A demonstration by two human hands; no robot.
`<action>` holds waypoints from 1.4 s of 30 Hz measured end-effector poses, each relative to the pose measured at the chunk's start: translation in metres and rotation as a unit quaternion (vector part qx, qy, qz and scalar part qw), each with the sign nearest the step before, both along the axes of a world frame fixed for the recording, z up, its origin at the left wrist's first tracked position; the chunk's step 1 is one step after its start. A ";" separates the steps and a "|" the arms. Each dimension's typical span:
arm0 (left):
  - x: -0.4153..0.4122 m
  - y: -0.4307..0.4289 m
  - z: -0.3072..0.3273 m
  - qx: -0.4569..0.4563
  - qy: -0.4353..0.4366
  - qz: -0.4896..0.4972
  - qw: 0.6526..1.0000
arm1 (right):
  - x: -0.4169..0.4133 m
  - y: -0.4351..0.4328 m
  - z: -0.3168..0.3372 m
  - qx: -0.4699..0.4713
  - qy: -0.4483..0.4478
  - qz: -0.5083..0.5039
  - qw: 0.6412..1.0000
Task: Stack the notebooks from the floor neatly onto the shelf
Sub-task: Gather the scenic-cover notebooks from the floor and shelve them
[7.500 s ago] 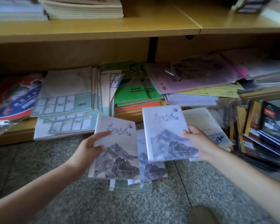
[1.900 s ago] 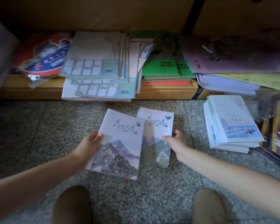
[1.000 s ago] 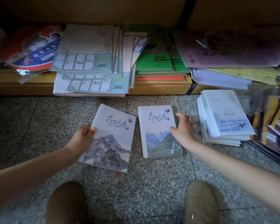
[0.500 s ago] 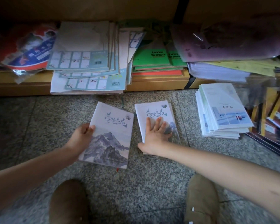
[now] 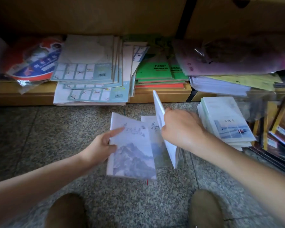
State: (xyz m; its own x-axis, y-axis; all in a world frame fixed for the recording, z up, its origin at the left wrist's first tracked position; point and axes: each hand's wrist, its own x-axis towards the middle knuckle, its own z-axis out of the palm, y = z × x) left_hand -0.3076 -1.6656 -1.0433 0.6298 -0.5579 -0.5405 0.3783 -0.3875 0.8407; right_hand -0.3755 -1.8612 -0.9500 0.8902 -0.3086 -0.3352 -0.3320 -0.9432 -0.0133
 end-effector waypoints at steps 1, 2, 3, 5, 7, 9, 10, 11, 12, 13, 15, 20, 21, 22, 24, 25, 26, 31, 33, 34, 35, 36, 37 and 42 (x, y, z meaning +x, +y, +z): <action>-0.002 -0.005 0.002 0.007 0.008 -0.010 1.000 | -0.004 0.007 0.004 0.013 -0.014 0.015 1.000; -0.004 -0.011 0.004 0.005 0.027 -0.004 1.000 | -0.008 0.015 0.005 0.031 -0.027 0.028 0.999; -0.007 -0.017 0.006 -0.007 0.055 0.012 0.998 | -0.012 0.024 0.004 0.053 -0.036 0.039 0.997; -0.012 -0.027 0.010 -0.045 0.099 0.041 0.993 | -0.018 0.040 -0.002 0.106 -0.041 0.056 0.992; -0.017 -0.036 0.016 -0.089 0.120 0.051 0.987 | -0.023 0.053 -0.010 0.153 -0.051 0.066 0.985; -0.020 -0.041 0.017 -0.117 0.146 0.085 0.979 | -0.027 0.063 -0.017 0.150 -0.070 0.088 0.982; -0.020 -0.042 0.019 -0.124 0.166 0.104 0.973 | -0.029 0.065 -0.020 0.140 -0.083 0.097 0.982; -0.019 -0.042 0.021 -0.129 0.183 0.119 0.967 | -0.032 0.068 -0.021 0.134 -0.097 0.106 0.980; -0.018 -0.040 0.023 -0.131 0.198 0.127 0.963 | -0.035 0.069 -0.021 0.132 -0.105 0.114 0.979; -0.016 -0.038 0.025 -0.133 0.211 0.126 0.960 | -0.037 0.069 -0.020 0.134 -0.110 0.119 0.978; -0.011 -0.033 0.032 -0.134 0.217 0.107 0.961 | -0.043 0.070 -0.020 0.137 -0.120 0.136 0.974; -0.012 -0.033 0.042 -0.099 0.113 0.118 0.982 | -0.059 0.081 -0.028 0.101 -0.140 0.212 0.962; -0.012 -0.034 0.043 -0.087 0.105 0.132 0.982 | -0.061 0.080 -0.029 0.086 -0.130 0.211 0.965; -0.010 -0.035 0.045 -0.085 0.104 0.138 0.981 | -0.062 0.078 -0.030 0.082 -0.134 0.192 0.969; -0.005 -0.033 0.053 -0.099 0.095 0.133 0.982 | -0.058 0.074 -0.032 0.123 -0.170 0.159 0.965; 0.000 -0.032 0.058 -0.101 0.077 0.121 0.985 | -0.053 0.067 -0.033 0.153 -0.197 0.148 0.957; 0.004 -0.030 0.065 -0.100 0.048 0.106 0.988 | -0.048 0.059 -0.033 0.168 -0.223 0.138 0.950; 0.020 -0.021 0.106 -0.085 -0.063 0.096 0.990 | -0.028 0.015 -0.036 0.145 -0.345 0.048 0.926; 0.024 -0.015 0.120 -0.083 -0.096 0.106 0.986 | -0.022 0.006 -0.028 0.270 -0.337 -0.006 0.902; 0.027 -0.012 0.126 -0.090 -0.109 0.116 0.983 | -0.018 0.005 -0.020 0.367 -0.293 -0.045 0.882; 0.030 -0.009 0.131 -0.097 -0.118 0.125 0.980 | -0.015 0.006 -0.015 0.470 -0.242 -0.072 0.846; 0.034 -0.006 0.135 -0.105 -0.124 0.132 0.978 | -0.013 0.007 -0.015 0.548 -0.199 -0.084 0.808; 0.038 -0.003 0.138 -0.113 -0.125 0.140 0.976 | -0.011 0.010 -0.016 0.581 -0.181 -0.075 0.790; 0.054 0.005 0.156 -0.184 -0.104 0.200 0.957 | 0.003 0.039 -0.010 0.655 -0.210 -0.012 0.726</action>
